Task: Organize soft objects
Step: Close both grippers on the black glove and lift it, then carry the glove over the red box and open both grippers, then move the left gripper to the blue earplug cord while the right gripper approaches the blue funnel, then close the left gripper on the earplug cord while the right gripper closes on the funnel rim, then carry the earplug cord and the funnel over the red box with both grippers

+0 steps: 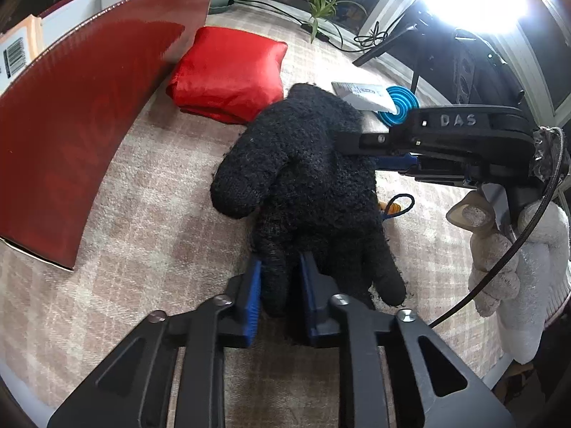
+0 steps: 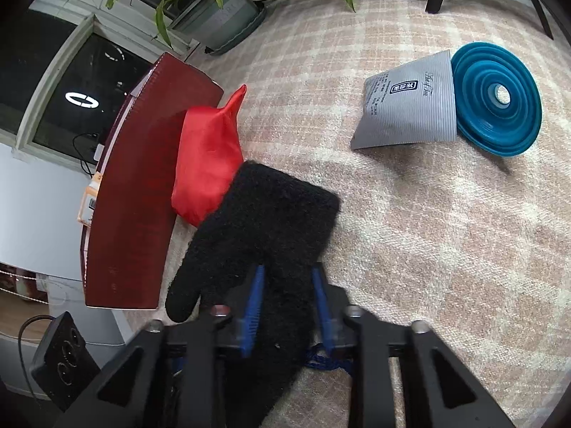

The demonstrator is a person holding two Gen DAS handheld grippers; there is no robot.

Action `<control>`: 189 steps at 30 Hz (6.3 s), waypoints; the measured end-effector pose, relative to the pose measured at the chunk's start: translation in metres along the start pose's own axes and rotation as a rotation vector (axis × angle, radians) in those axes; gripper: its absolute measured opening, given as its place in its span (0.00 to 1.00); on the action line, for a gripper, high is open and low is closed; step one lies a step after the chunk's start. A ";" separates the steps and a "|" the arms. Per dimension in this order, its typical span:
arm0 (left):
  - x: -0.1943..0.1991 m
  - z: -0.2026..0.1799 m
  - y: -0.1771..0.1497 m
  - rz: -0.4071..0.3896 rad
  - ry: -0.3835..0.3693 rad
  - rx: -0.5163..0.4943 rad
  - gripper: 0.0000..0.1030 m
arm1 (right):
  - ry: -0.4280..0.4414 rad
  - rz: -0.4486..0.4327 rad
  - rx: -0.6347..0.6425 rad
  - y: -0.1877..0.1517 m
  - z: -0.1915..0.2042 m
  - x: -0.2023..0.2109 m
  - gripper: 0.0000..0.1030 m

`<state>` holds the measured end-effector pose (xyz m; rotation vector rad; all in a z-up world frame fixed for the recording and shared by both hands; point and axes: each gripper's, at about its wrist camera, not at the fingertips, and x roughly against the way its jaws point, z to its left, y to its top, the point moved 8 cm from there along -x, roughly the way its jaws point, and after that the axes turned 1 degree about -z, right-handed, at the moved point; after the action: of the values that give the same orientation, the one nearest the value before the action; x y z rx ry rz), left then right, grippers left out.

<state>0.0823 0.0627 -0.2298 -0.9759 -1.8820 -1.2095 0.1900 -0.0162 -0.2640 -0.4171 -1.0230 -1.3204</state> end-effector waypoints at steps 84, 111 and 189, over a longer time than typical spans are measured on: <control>0.124 0.152 0.130 -0.306 0.009 0.042 0.46 | -0.091 -0.301 0.159 0.113 0.196 0.025 0.60; 0.110 0.036 0.077 -0.239 -0.134 -0.055 0.46 | -0.310 -0.421 0.093 0.031 0.002 0.175 0.60; 0.039 -0.052 0.002 -0.288 0.092 -0.078 0.09 | -0.343 -0.314 0.193 0.067 -0.116 0.131 0.09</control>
<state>0.0728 0.0233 -0.1788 -0.6904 -1.9613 -1.4783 0.2841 -0.1655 -0.2008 -0.3520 -1.5381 -1.4391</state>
